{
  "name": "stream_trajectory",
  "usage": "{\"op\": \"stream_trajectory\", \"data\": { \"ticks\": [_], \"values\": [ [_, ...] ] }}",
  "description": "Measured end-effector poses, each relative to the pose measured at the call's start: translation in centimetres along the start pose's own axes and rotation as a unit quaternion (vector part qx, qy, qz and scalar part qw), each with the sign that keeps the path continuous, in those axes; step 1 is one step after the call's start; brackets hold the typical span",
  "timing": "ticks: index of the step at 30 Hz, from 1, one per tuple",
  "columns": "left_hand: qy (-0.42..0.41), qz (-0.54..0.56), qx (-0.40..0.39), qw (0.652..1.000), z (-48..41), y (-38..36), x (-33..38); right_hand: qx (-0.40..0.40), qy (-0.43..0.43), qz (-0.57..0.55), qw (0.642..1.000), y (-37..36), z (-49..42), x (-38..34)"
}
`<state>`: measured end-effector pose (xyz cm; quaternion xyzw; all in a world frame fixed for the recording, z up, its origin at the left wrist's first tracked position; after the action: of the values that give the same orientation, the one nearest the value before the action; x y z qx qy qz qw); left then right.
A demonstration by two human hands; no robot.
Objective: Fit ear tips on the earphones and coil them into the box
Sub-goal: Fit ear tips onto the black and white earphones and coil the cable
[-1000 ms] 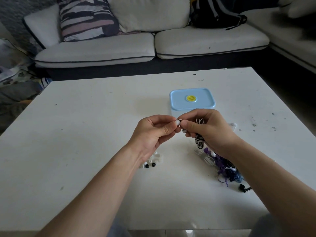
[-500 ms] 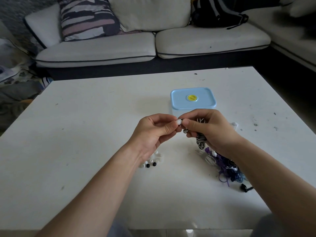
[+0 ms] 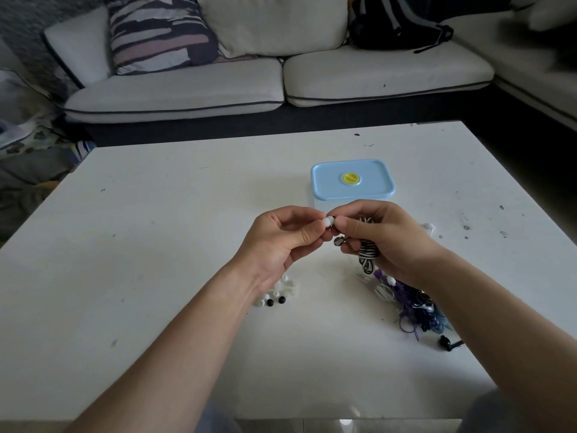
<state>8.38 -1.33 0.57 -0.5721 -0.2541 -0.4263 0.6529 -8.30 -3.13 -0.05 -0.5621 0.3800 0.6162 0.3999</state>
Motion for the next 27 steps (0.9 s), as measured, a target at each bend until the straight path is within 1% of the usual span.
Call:
{"op": "stream_trajectory", "data": {
  "ticks": [3, 7, 10, 12, 16, 20, 22, 27],
  "values": [
    [0.000, 0.004, -0.004, 1.000, -0.01, -0.05, -0.03, -0.003, 0.001, -0.006, 1.000, -0.02, 0.08, -0.03],
    [-0.008, -0.018, 0.016, 1.000, -0.08, 0.14, -0.17, 0.046, 0.039, 0.097, 0.993, 0.16, -0.07, -0.14],
    [-0.013, -0.022, 0.024, 0.999, -0.12, 0.28, -0.21, 0.065, 0.058, 0.139, 0.986, 0.27, -0.06, -0.35],
    [-0.010, -0.015, 0.018, 1.000, -0.08, 0.20, -0.15, 0.060, 0.058, 0.133, 0.988, 0.29, -0.09, -0.38],
    [-0.005, -0.004, 0.001, 1.000, 0.03, -0.03, -0.04, 0.030, 0.035, 0.070, 0.996, 0.28, -0.23, -0.14],
    [0.003, -0.004, 0.005, 1.000, 0.07, 0.01, -0.13, 0.022, 0.059, 0.103, 0.993, 0.37, 0.01, -0.51],
    [0.008, 0.006, 0.004, 1.000, 0.05, 0.01, -0.07, 0.024, 0.063, 0.101, 0.993, 0.41, -0.02, -0.58],
    [0.007, 0.009, -0.002, 1.000, -0.09, 0.00, -0.07, 0.006, 0.031, 0.030, 0.999, 0.36, -0.12, -0.14]
  ]
}}
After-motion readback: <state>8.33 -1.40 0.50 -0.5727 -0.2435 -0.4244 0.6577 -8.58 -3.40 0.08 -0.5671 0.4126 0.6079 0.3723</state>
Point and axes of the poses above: each hand's wrist, its own z-axis away from the middle knuckle, its own y-axis out of the back of the hand, x = y × z, the point moved 3 cm from there along -z, towards the middle knuckle, and after that the axes turned 14 degrees about z, right-handed, at the moved point
